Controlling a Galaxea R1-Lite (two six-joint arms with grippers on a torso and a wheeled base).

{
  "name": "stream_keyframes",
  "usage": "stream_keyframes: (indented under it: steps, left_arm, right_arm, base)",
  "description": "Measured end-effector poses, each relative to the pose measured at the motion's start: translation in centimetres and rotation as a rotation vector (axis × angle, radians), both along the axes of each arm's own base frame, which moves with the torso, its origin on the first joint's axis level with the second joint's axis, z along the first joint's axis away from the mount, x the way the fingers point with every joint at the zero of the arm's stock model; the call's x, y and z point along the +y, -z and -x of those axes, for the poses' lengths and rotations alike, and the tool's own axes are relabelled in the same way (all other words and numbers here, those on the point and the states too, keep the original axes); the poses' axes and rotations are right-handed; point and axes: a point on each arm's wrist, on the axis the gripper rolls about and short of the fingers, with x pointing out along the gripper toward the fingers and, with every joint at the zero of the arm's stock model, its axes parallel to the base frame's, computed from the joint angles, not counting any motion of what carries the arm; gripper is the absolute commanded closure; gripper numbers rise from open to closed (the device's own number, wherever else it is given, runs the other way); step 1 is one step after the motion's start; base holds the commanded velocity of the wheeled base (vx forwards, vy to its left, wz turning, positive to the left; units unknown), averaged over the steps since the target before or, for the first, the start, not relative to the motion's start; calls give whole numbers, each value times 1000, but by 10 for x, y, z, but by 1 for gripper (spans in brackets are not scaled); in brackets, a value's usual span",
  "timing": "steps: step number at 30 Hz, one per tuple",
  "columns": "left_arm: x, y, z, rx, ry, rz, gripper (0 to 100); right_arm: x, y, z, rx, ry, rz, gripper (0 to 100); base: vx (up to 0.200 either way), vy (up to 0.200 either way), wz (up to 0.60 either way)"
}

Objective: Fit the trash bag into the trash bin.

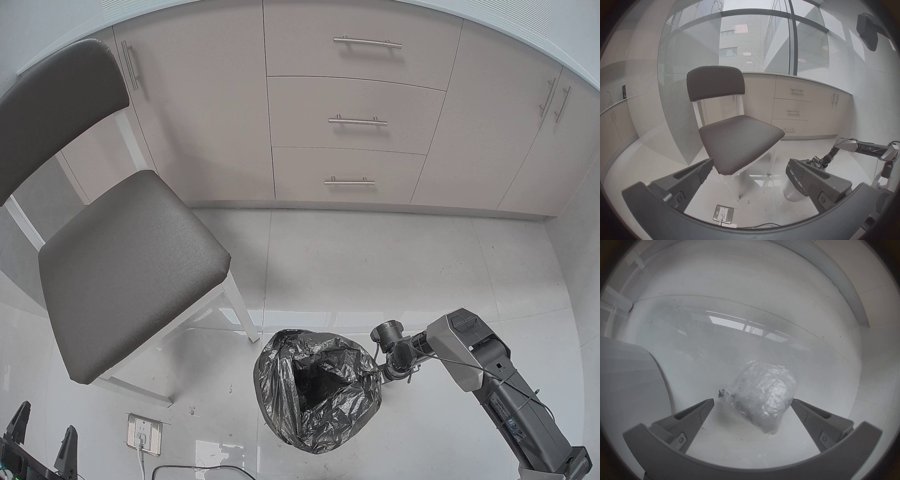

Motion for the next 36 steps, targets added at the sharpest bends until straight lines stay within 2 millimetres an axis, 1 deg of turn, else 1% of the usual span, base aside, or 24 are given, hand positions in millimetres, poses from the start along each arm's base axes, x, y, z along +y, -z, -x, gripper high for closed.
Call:
stream_keyframes:
  steps: [8, 27, 28, 36]
  left_arm:
    - [0, 0, 0, 0, 0, 1, 0]
    - [0, 0, 0, 0, 0, 1, 0]
    - [0, 0, 0, 0, 0, 1, 0]
    - [0, 0, 0, 0, 0, 1, 0]
  right_arm:
    - [1, 0, 0, -3, 0, -4, 0]
    - [-5, 0, -2, -16, 31, 2, 0]
    - [-5, 0, -2, -16, 30, 1, 100]
    - [-4, 0, -2, -14, 26, 4, 100]
  base:
    - [0, 0, 0]
    - [0, 0, 0]
    - [0, 0, 0]
    - [0, 0, 0]
